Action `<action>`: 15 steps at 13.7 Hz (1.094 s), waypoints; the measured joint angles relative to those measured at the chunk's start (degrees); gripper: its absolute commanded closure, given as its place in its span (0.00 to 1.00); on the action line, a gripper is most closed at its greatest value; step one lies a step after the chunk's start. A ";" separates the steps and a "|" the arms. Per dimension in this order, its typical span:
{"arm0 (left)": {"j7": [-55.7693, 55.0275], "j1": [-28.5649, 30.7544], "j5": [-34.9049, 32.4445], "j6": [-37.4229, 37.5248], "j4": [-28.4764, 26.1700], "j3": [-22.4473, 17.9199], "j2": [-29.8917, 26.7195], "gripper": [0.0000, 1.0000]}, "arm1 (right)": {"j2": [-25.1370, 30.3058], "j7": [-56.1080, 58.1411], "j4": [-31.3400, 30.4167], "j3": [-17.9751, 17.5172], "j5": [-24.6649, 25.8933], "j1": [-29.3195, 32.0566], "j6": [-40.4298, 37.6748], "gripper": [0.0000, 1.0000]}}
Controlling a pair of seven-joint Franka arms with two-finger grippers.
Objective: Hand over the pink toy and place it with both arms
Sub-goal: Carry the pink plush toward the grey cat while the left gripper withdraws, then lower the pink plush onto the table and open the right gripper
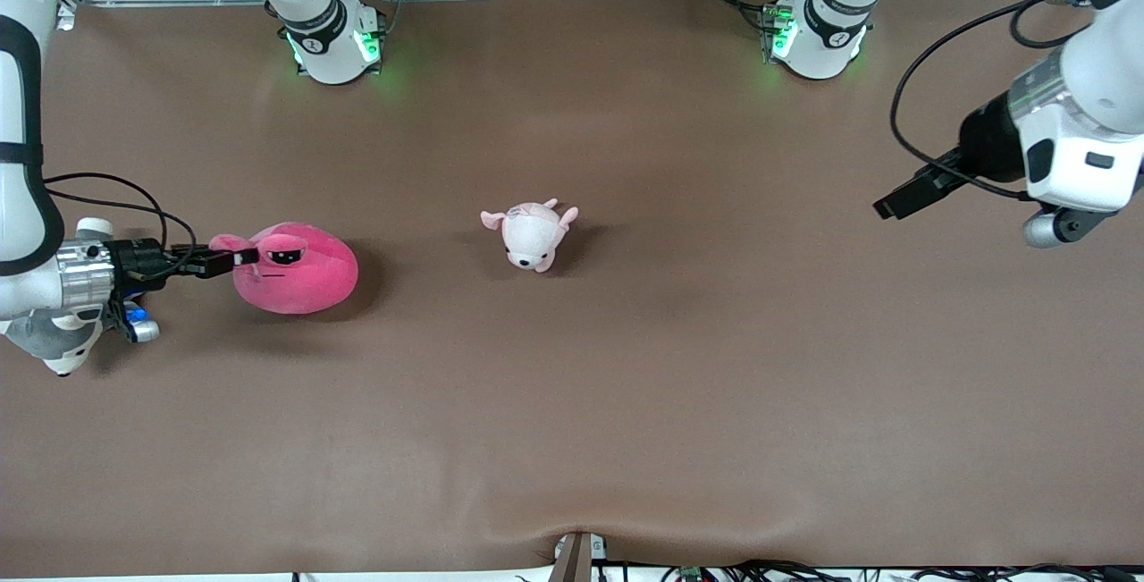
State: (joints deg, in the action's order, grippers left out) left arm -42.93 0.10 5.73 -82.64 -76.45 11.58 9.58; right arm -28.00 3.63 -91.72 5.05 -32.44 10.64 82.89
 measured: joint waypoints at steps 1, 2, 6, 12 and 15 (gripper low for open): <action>3.43 0.68 0.00 0.56 0.00 -0.02 -0.24 0.00 | -0.46 -0.48 -0.13 0.03 0.23 0.68 -0.30 1.00; 6.62 1.07 -0.04 0.91 -0.02 -0.08 -0.48 0.00 | -1.28 -0.58 -0.29 0.05 0.31 1.31 -0.35 1.00; 17.74 1.46 -0.62 1.99 -0.95 -1.68 -2.41 0.00 | -6.71 3.06 -0.06 0.05 1.46 2.76 1.01 0.66; 24.16 -3.05 -1.23 1.17 -7.94 -7.46 -7.84 0.00 | -7.68 4.63 7.37 -0.84 13.06 2.37 4.12 0.00; 24.71 -5.76 -1.24 -1.58 -14.29 -8.78 -12.66 0.00 | -6.81 4.76 11.88 -1.20 15.36 1.45 4.05 0.00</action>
State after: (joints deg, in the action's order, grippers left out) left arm -18.22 -5.66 4.49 -84.21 -90.74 2.81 -3.08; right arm -34.81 8.40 -79.85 3.85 -17.08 12.09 86.94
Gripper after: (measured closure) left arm 0.000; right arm 0.079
